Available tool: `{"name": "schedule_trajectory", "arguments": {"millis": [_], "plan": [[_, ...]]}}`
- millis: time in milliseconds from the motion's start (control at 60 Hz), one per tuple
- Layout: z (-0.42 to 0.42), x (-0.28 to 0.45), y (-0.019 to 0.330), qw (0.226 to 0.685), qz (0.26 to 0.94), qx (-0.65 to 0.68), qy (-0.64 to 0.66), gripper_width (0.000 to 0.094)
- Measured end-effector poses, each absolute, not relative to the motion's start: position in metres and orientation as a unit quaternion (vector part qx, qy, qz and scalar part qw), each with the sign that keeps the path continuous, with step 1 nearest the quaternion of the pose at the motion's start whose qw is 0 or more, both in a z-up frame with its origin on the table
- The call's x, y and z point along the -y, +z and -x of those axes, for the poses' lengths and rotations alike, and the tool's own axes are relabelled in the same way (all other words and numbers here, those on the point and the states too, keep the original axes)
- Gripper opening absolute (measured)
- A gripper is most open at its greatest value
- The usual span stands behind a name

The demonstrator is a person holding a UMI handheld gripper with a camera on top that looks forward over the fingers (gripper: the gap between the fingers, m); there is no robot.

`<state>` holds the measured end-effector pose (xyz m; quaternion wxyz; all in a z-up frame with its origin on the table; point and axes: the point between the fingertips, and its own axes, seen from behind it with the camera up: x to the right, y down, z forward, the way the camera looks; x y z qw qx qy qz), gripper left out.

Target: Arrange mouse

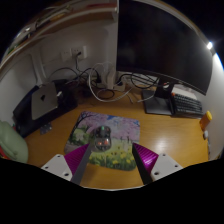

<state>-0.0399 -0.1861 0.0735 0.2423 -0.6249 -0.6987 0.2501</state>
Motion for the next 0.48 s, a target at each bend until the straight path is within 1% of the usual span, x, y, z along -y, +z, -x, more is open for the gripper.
{"name": "schedule_trajectory", "arguments": {"millis": [83, 200, 317, 433, 483], "plan": [[0.006, 0.172, 0.098, 0.238, 0.628, 0.697, 0.249, 0.0854], [-0.03, 0.15, 0.123, 0.237, 0.635, 0.692, 0.246, 0.0855], [-0.05, 0.126, 0.136, 0.251, 0.638, 0.686, 0.245, 0.0853], [-0.058, 0.108, 0.137, 0.259, 0.645, 0.679, 0.238, 0.0855], [-0.06, 0.104, 0.137, 0.253, 0.649, 0.676, 0.24, 0.0853]]}}
